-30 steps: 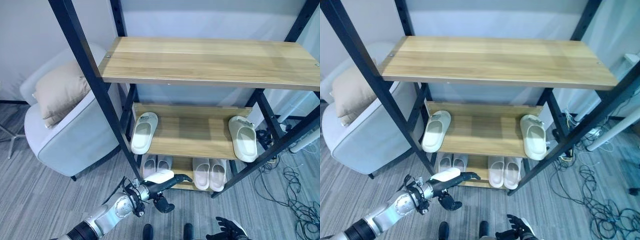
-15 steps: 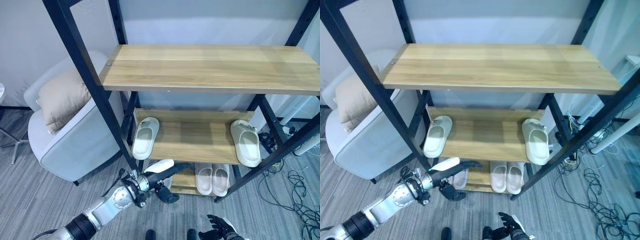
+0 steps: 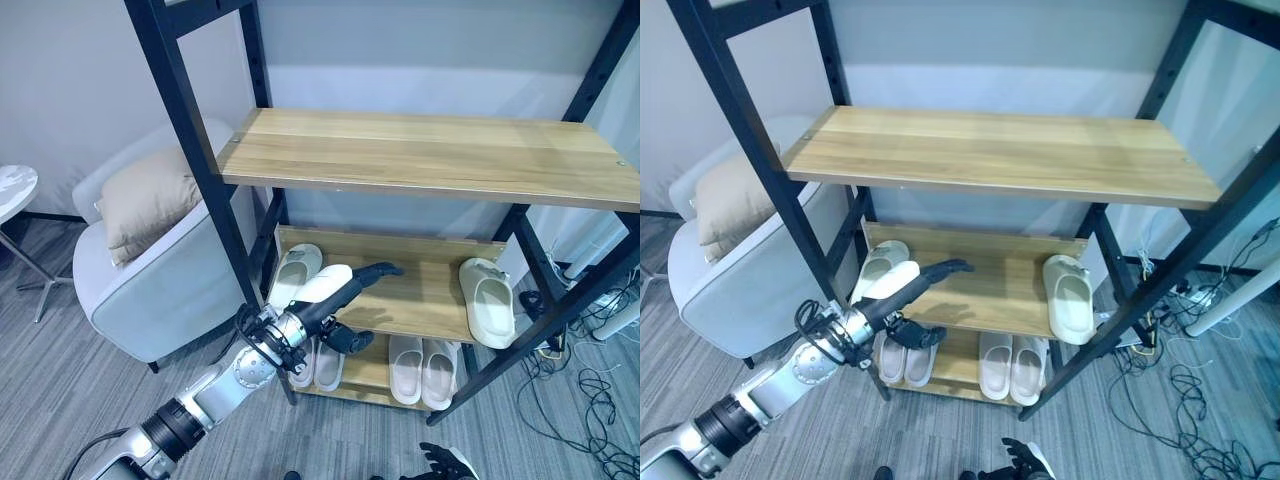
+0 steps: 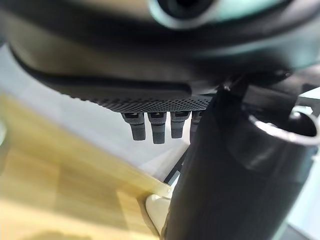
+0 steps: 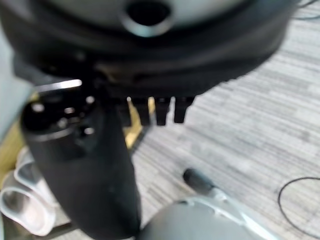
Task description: Arrange the slippers neatly on the shoe rack.
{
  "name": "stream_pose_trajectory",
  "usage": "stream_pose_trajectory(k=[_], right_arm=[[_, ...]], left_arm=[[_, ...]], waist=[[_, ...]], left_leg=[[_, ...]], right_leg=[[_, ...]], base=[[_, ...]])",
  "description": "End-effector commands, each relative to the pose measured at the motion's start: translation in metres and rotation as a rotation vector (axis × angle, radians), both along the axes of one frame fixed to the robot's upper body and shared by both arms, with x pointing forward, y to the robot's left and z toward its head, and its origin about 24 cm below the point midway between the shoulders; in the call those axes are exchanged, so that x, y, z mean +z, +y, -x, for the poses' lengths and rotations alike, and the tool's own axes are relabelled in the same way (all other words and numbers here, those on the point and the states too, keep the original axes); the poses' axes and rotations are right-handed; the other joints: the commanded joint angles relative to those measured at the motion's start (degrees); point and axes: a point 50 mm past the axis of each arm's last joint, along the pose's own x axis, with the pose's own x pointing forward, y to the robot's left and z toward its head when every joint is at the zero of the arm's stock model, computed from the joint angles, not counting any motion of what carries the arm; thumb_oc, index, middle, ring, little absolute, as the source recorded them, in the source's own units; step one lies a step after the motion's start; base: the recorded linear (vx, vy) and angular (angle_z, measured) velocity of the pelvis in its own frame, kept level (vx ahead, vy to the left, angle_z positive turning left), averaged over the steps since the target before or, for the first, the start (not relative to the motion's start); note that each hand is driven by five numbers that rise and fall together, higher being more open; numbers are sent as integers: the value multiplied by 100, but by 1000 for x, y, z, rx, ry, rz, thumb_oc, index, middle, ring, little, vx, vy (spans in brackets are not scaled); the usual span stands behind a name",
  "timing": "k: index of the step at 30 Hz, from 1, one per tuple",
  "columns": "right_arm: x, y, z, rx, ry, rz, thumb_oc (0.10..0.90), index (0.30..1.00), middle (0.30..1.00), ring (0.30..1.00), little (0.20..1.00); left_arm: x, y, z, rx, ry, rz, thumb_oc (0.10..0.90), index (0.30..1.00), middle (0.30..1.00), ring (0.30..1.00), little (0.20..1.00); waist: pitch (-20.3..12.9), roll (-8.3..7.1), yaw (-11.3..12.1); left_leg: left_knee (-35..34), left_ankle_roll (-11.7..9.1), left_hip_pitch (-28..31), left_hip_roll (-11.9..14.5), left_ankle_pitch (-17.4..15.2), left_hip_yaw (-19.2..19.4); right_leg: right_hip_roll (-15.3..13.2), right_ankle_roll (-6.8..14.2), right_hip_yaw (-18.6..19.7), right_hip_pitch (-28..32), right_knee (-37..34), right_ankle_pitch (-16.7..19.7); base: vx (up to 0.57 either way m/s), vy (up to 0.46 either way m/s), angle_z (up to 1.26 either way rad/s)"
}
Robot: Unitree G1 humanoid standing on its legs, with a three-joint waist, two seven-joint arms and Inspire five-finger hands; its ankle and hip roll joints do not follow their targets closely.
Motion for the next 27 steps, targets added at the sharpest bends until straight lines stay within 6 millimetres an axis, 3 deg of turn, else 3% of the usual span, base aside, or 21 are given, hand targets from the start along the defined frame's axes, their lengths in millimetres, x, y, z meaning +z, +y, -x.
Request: stream_pose_trajectory(k=[1,16,20,27], right_arm=[[8,-14,-12,26,-64,62,800,900,900,900,900],[12,-29,-14,50,-75,127,800,900,900,900,900],[14,-29,-18,54,-90,130,800,900,900,900,900],[16,-26,-24,66,-111,122,800,900,900,900,900]], left_arm=[[71,-17,-28,-11,-352,87,800,900,900,900,900],[99,1,-68,163,-592,-137,800,900,900,900,900],[109,28,-78,291,-635,-168,800,900,900,900,900],[115,55,-82,394,-666,-216,800,900,900,900,900]], waist=[[104,139,-53],[-80,390,-272],[-138,422,-251],[-136,441,-201]], left_leg=[[48,-118,-111,98,-453,303],[48,-104,-712,-10,-439,516],[48,-101,-934,-66,-394,519],[48,-104,-1116,-124,-360,529]], right_leg=[[-77,332,266,-136,79,-900],[-181,446,416,-871,79,-699],[-233,445,449,-1114,79,-627],[-287,429,473,-1297,79,-582]], base=[[-16,-24,-3],[16,15,-6],[24,36,-5],[16,33,-2]])
